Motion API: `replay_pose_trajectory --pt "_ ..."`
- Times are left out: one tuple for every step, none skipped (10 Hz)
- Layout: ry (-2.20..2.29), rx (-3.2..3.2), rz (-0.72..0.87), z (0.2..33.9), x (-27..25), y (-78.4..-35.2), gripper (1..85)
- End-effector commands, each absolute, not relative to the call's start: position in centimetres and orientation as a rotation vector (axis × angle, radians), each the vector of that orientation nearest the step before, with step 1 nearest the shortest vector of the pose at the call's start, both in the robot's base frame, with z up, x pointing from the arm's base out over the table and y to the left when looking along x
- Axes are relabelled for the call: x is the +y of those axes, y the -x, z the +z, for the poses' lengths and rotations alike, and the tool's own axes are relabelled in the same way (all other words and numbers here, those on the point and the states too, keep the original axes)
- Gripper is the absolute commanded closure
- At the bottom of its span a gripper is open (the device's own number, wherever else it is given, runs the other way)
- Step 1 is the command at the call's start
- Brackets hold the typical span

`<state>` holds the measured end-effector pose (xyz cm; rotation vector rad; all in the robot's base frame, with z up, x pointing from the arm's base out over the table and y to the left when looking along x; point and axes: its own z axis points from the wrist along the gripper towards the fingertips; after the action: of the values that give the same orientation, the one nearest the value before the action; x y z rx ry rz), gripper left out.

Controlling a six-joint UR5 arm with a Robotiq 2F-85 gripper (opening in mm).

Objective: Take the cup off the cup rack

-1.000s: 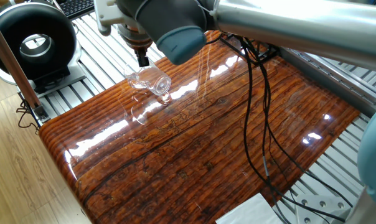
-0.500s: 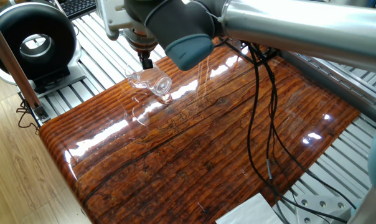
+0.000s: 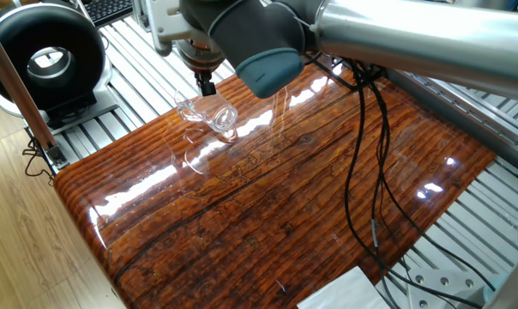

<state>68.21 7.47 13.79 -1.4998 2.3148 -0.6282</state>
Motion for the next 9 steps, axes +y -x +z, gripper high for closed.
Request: replay_pose_trajectory --pt "1.512 2.326 -0.613 13.9 7.0 -67.4 57.3" --pt "1.525 2.319 -0.624 13.9 6.8 -67.3 57.3" --pt "1.539 2.295 -0.654 14.2 6.4 -67.6 57.7" --pt "1.524 2.295 -0.604 13.9 7.2 -67.4 58.3" --pt "1.531 2.306 -0.581 14.0 7.6 -67.2 58.0" --pt "1.557 2.300 -0.612 14.1 7.2 -67.3 57.0" --pt "1.566 2.304 -0.615 13.9 6.9 -66.9 56.7" --pt "1.576 2.303 -0.626 14.0 6.6 -66.8 56.7" --pt "1.594 2.301 -0.626 14.0 6.6 -66.6 56.7"
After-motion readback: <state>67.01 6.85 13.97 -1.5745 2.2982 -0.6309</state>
